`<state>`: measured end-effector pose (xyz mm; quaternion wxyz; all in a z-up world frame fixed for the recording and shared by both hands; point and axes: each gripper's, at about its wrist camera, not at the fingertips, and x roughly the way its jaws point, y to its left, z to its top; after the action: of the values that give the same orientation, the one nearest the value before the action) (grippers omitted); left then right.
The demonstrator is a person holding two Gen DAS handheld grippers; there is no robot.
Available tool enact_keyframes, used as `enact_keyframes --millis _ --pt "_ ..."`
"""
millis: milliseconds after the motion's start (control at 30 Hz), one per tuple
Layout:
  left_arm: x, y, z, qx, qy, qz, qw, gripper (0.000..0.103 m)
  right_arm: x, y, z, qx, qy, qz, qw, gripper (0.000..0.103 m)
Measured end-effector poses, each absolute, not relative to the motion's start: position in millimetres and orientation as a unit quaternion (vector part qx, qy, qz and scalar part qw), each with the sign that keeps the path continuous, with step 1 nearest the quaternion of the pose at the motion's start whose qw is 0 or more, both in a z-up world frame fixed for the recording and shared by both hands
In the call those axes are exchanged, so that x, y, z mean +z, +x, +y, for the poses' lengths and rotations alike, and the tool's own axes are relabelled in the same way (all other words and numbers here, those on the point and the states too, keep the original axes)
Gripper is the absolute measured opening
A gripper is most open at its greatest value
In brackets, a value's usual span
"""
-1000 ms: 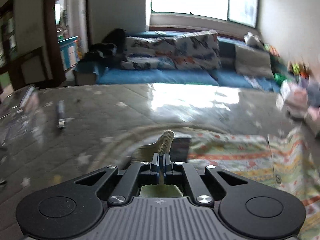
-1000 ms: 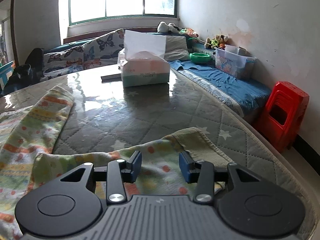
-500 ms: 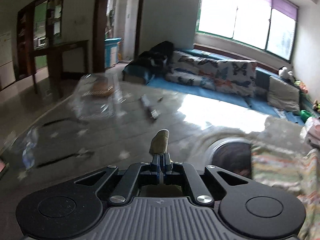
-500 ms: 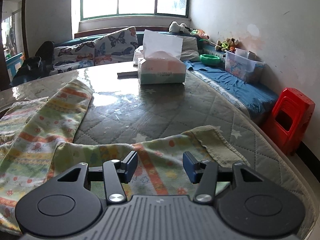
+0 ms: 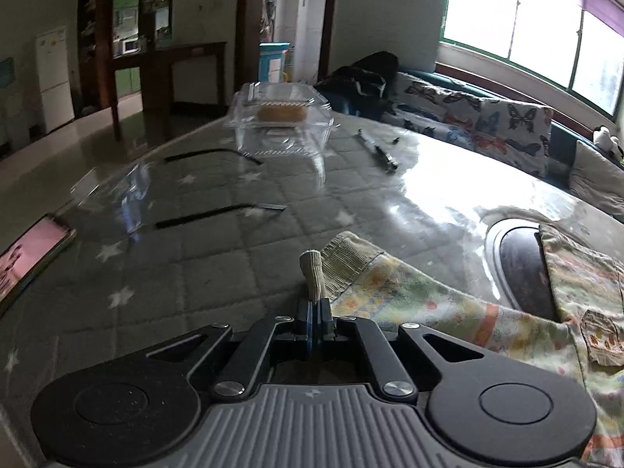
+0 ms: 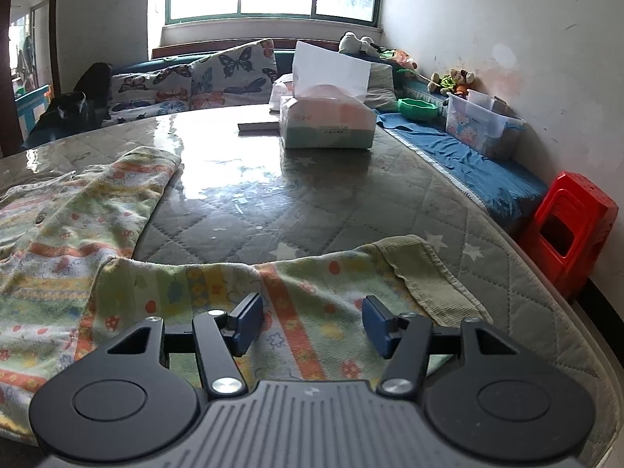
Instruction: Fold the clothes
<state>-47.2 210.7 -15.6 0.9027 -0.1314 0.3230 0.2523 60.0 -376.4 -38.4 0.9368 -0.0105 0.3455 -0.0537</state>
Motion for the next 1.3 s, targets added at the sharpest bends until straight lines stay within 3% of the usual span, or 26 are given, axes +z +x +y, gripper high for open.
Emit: enact_keyframes --millis 333,533,633,733,933,1300 --pt "-21 -59 215 0.272 -0.130 0.342 0.890 0.003 -40 59 -379 -0.049 0.006 0.346 0.937 0.062" --pt "-19 -59 217 0.284 -0.121 0.349 0.885 0.016 -39 59 -380 -0.045 0.007 0.352 0.935 0.062" --pt "-15 -64 220 0.296 -0.120 0.347 0.882 0.030 -37 61 -381 -0.042 0.009 0.354 0.934 0.063" --pt "-6 -66 221 0.305 -0.116 0.339 0.882 0.037 -30 64 -374 -0.029 -0.004 0.346 0.938 0.063" --pt "13 -42 193 0.248 -0.100 0.327 0.907 0.037 -16 84 -355 0.017 -0.009 0.334 0.942 0.060" --pt "6 54 104 0.098 -0.058 0.349 0.930 0.037 -6 149 -302 0.106 -0.002 0.341 0.934 0.032"
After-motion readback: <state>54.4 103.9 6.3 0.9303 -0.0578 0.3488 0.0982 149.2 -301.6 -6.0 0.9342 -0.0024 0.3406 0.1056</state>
